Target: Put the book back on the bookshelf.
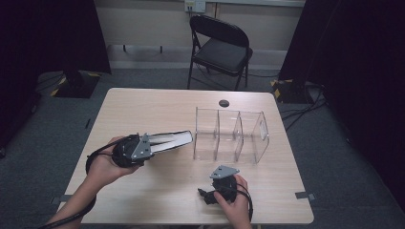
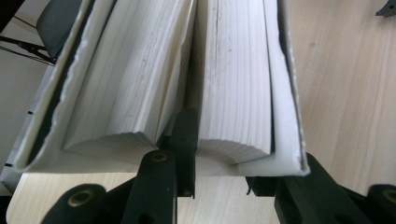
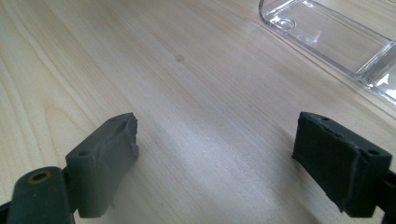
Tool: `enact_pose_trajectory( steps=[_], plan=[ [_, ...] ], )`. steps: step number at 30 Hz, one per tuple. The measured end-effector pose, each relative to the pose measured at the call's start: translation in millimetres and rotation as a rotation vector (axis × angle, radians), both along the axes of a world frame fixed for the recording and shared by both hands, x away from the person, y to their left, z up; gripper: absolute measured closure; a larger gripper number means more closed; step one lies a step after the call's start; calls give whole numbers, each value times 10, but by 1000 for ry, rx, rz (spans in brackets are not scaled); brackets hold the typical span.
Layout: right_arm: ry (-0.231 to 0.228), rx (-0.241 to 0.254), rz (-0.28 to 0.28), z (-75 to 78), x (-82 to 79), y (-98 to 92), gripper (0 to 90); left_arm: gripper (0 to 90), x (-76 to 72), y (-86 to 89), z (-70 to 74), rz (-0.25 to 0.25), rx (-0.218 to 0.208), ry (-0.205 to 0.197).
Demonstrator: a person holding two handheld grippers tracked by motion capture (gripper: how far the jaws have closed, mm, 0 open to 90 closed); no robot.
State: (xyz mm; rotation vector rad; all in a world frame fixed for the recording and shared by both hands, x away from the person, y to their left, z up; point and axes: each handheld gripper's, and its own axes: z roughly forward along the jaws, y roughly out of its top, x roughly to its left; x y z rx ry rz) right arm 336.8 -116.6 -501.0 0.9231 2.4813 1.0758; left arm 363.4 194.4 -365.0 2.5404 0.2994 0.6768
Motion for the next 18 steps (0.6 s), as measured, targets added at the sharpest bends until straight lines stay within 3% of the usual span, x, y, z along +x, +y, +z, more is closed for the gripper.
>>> enact_pose_trajectory(
  steps=[14, 18],
  plan=[
    [0, 0, 0, 0, 0, 0, 125, 691, 31, -37, 67, 7, 50, 20],
    [-1, 0, 0, 0, 0, 0, 125, 698, 49, -36, 124, 13, 72, 47]
  ],
)
